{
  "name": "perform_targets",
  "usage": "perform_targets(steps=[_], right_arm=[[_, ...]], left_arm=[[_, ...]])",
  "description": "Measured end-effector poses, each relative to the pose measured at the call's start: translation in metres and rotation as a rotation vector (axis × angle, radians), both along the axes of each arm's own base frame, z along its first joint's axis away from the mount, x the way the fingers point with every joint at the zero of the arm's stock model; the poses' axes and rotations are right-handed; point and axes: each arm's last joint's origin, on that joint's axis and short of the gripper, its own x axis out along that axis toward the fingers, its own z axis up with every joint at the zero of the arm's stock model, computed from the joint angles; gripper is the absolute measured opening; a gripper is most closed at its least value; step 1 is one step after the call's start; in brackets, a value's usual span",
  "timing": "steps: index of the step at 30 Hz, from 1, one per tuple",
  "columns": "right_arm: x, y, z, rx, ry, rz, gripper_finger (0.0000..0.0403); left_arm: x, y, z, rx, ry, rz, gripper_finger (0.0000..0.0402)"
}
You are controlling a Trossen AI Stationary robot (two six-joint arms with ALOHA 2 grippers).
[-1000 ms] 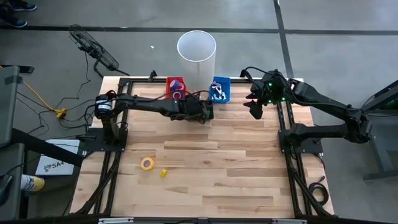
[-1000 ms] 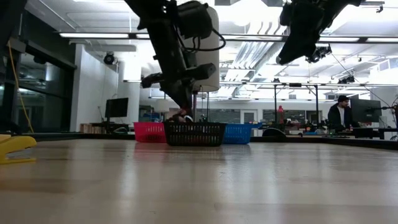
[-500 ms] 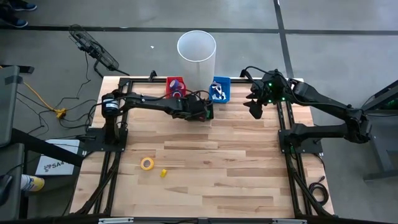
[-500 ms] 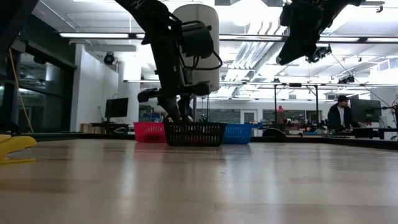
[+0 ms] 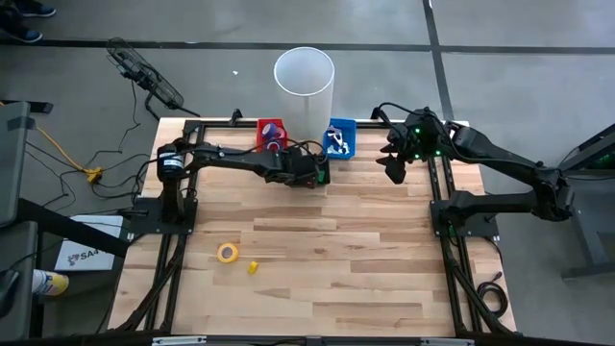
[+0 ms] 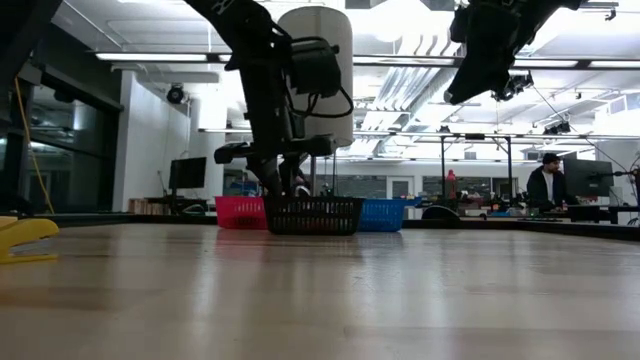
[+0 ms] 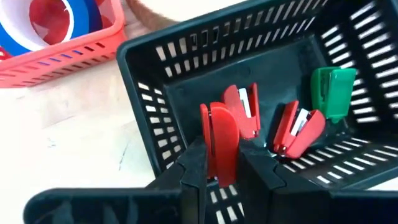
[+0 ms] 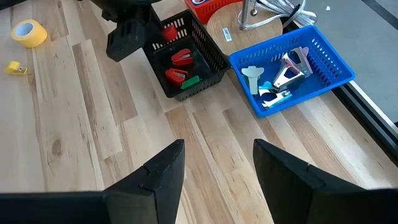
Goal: Pick and place Stapler, Stapler remover, tape
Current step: Put the red mini stapler into the black bin, then put the yellow tape into the red bin
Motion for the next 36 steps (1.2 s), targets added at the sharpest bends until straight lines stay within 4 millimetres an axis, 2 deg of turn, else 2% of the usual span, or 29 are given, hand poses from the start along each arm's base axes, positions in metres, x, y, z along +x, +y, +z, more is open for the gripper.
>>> perform_targets(steps=[4,11,22,32,36], right_arm=[[0.000,0.000,0.000,0.000,0.000,0.000,0.0181],[0.000,0.000,0.000,0.000,0.000,0.000,0.0181],[0.000,0.000,0.000,0.003,0.003,0.000,0.0181],[0.000,0.000,0.000,0.003,0.003,0.000,0.0181],[0.000,0.000,0.000,0.003,0.003,0.000,0.0181]], left_arm=[[0.000,-0.001,0.000,-0.017,-0.001,-0.007,0.0059],[0.000,-0.001,0.000,-0.025,0.004,-0.014,0.0092],[0.000,-0.001,-0.001,-0.014,0.030,-0.071,0.0119],[-0.001,-0.001,0.001,-0.013,0.040,-0.107,0.0213],[-0.005,-0.002,0.012,-0.001,0.030,-0.105,0.0224]])
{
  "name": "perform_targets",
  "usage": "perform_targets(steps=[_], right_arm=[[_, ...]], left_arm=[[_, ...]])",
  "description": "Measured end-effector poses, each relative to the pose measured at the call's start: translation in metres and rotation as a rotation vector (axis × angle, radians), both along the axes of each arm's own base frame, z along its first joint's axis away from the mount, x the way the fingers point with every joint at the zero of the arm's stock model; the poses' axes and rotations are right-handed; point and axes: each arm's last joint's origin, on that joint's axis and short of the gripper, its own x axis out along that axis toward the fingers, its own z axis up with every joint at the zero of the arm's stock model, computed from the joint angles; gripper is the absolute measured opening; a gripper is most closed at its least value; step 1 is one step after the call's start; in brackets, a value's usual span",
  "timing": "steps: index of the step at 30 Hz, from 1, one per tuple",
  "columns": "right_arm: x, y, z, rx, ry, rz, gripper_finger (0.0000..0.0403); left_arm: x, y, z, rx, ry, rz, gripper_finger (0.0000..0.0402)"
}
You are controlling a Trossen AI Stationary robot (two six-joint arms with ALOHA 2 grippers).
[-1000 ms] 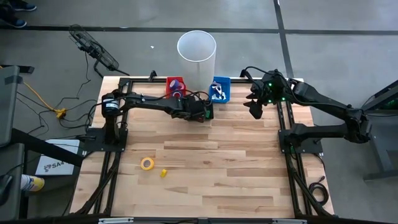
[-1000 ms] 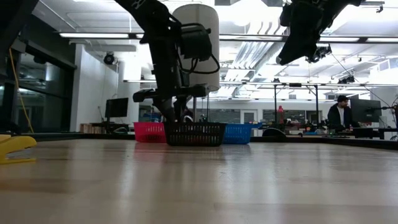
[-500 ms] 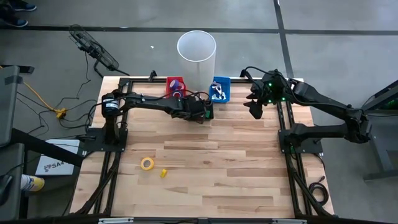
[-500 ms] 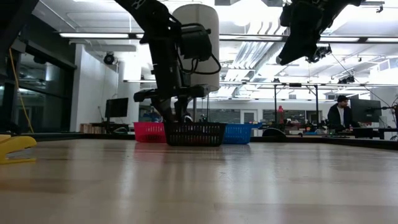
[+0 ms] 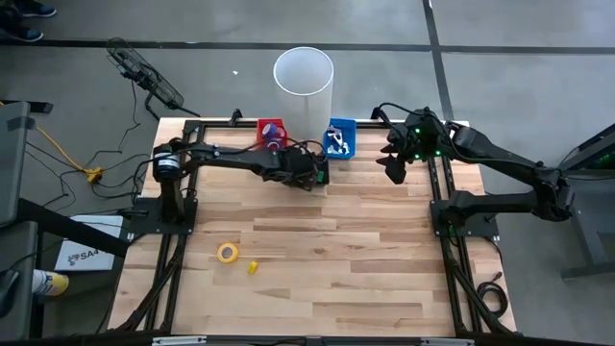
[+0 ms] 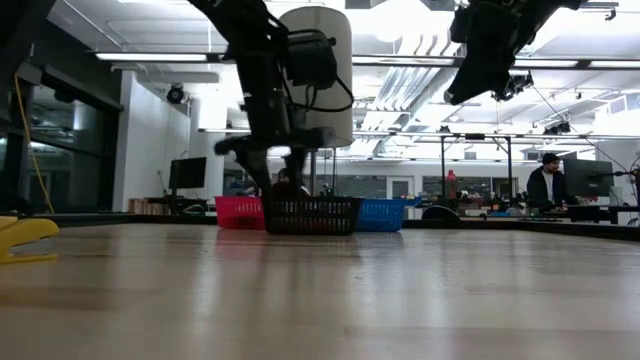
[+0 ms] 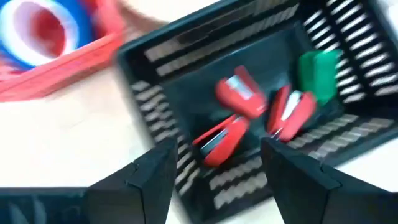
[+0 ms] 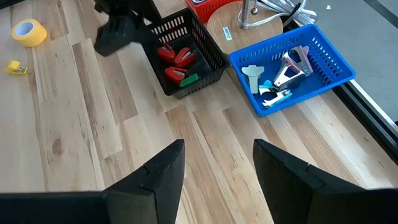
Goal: Pick and place Stapler, Stapler remover, tape
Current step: Put the yellow tape into the red bin
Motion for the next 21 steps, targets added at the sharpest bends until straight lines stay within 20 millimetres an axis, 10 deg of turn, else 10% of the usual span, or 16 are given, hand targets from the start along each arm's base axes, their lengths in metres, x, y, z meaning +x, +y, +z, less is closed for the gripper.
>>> perform_targets(steps=[21], right_arm=[[-0.001,0.000,-0.001,0.002,0.008,0.002,0.0181]], left_arm=[[-0.071,-0.060,0.067,-0.046,0.240,-0.095,0.0208]])
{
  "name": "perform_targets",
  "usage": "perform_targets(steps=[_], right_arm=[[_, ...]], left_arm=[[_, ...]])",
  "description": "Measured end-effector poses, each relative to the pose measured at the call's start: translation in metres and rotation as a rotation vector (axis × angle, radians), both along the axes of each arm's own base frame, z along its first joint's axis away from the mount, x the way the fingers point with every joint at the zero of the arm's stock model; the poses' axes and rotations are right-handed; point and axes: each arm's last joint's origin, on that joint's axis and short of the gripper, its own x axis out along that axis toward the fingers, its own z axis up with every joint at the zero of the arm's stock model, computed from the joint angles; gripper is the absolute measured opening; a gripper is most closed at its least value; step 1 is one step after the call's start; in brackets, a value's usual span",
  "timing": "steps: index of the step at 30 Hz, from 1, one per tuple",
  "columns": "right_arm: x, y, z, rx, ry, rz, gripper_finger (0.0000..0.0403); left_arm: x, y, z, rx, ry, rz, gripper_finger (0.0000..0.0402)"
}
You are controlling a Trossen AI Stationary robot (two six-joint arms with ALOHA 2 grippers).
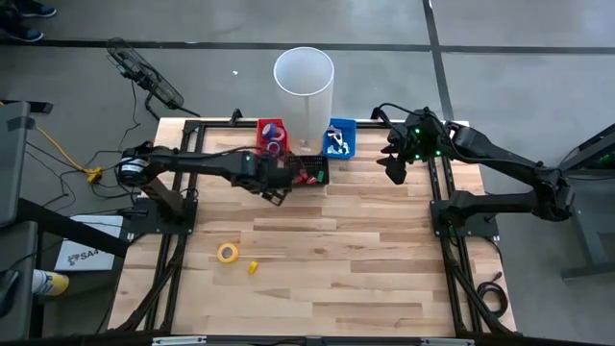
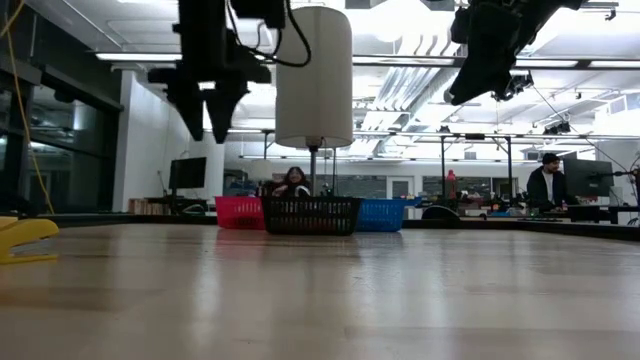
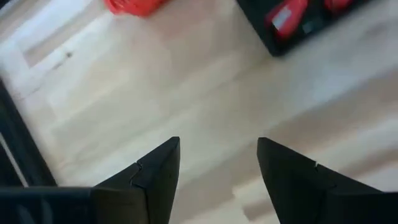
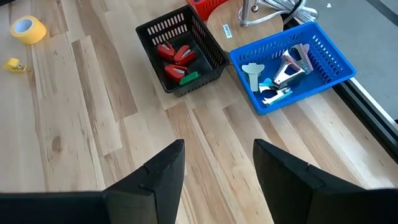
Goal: Pick and place Stapler, Stapler remover, tape
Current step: Put the yellow tape into the red bin
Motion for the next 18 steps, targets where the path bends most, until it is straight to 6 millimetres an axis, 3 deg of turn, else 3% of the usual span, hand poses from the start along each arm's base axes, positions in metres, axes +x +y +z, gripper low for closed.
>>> perform_targets(steps=[9,18], right_arm=[[0.000,0.000,0.000,0.000,0.008,0.004,0.0181],[0.000,0.000,-0.001,0.002,0.008,0.008,0.0181]], left_arm=[[-0.011,-0.053,0.000,-0.045,0.100,-0.235,0.0208],[-0.032,-0.104,-0.032,-0.142,0.143,-0.270,0.0208]])
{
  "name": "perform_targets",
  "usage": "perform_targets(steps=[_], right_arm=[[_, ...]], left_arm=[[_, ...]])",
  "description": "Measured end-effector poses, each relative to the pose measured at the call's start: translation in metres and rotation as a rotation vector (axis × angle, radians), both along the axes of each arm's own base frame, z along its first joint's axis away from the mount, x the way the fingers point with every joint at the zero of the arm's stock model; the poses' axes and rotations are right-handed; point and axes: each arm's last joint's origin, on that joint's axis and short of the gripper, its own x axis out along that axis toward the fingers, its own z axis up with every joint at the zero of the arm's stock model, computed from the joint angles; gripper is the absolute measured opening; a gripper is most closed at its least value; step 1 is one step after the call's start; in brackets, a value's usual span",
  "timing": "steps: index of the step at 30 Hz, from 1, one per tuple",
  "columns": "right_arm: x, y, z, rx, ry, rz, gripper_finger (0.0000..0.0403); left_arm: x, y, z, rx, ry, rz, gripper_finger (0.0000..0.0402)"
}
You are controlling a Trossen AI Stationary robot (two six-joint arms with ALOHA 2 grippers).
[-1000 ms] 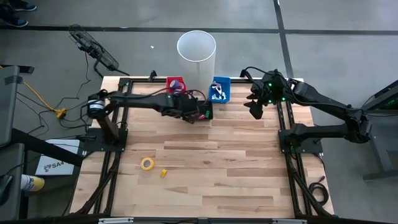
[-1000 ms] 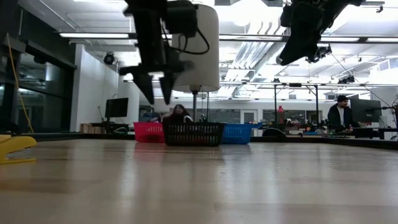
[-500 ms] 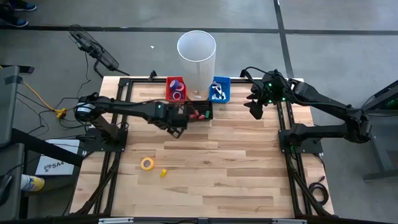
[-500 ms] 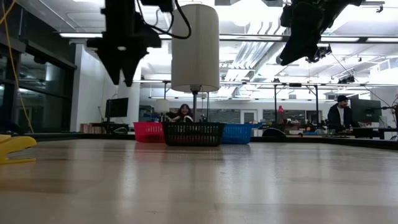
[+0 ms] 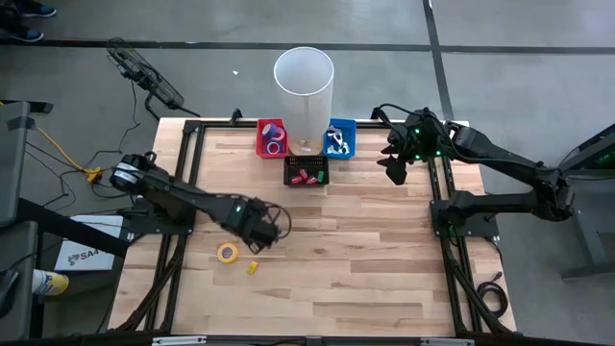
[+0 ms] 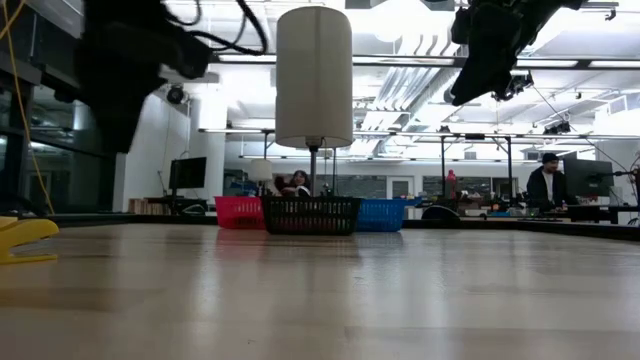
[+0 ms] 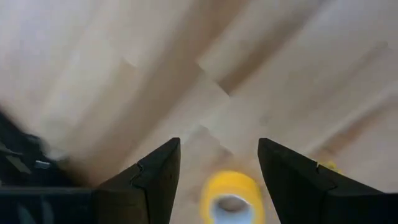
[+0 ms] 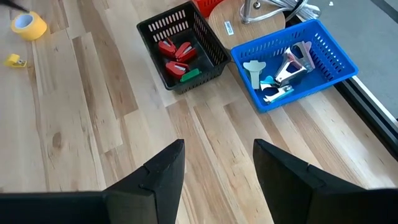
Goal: Pick and place Stapler, Stapler remover, tape
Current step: Put the yellow tape into the red bin
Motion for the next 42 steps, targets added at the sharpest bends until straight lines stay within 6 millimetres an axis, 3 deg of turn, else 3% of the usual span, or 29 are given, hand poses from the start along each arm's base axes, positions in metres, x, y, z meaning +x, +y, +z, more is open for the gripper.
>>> perform_targets(steps=[10,19,28,42], right_arm=[[0.000,0.000,0.000,0.002,-0.001,0.003,0.0181],[0.000,0.000,0.000,0.001,-0.003,0.003,0.0181],[0.000,0.000,0.000,0.000,-0.004,0.003,0.0181],[0.000,0.000,0.000,0.004,-0.006,-0.001,0.0181]], left_arm=[[-0.028,-0.036,-0.020,-0.089,-0.026,0.137,0.0208],[-0.059,-0.050,-0.027,-0.163,-0.064,0.300,0.0208],[-0.085,-0.050,-0.038,-0.205,-0.051,0.451,0.0208],[-0.094,-0.045,-0.080,-0.278,-0.071,0.589,0.0208]])
